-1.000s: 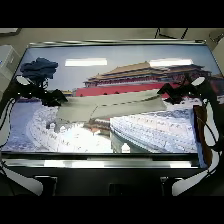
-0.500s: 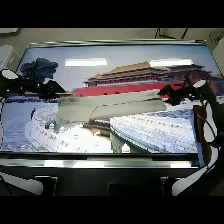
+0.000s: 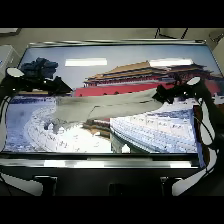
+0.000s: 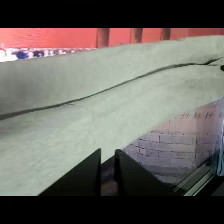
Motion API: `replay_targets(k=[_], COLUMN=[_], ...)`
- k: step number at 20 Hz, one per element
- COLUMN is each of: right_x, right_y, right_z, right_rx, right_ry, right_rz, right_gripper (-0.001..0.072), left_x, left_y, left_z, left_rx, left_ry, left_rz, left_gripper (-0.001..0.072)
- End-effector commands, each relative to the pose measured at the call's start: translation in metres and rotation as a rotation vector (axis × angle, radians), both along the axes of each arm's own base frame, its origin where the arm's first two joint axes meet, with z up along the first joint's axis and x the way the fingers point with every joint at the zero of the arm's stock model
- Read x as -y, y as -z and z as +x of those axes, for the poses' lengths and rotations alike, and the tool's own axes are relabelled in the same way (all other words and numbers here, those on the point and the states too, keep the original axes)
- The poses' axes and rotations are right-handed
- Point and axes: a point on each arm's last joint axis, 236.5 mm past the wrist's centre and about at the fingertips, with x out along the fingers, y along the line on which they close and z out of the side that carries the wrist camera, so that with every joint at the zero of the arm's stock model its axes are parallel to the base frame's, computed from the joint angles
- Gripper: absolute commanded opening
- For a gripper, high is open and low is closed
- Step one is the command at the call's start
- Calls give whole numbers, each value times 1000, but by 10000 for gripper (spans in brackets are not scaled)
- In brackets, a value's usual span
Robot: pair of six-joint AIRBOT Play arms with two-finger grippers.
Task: Fold the clothes and pants, and hang the long-sleeved shirts on hangers.
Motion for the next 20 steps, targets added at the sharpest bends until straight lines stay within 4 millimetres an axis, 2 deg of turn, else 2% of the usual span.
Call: replay_targets(k=[1, 3, 5, 8, 11, 13, 14, 16, 17, 18, 20], right_x=[-27, -48, -73, -105, -129, -136, -138, -136, -137, -140, -158], right_y=[-79, -126, -169, -224, -258, -262, -259, -247, -240, -234, -222], right_z=[-30, -54, -78, -113, -143, -153, -156, -151, -146, -140, -123], right_rx=[74, 112, 149, 208, 257, 262, 254, 243, 238, 233, 240], right_ry=[-117, -169, -193, -201, -217, -219, -224, -215, -205, -201, -199], right_rz=[55, 51, 55, 64, 69, 43, 27, -37, -61, -66, -42], right_gripper=[38, 39, 39, 40, 40, 40, 40, 41, 41, 41, 41], left_x=[77, 138, 189, 250, 307, 352, 372, 393, 393, 387, 355], left_y=[9, 32, 62, 99, 120, 118, 114, 107, 107, 107, 106], left_z=[-14, -29, -42, -73, -113, -137, -140, -134, -128, -121, -101], left_rx=[56, 64, 17, -91, -220, -277, -288, -280, -255, -228, -161], left_ry=[143, 201, 174, 165, 150, 117, 67, -31, -51, -43, 25], left_rz=[8, 18, 19, -16, -81, -172, -222, -281, -282, -276, -229], left_gripper=[47, 46, 45, 31, 30, 30, 30, 30, 28, 27, 24])
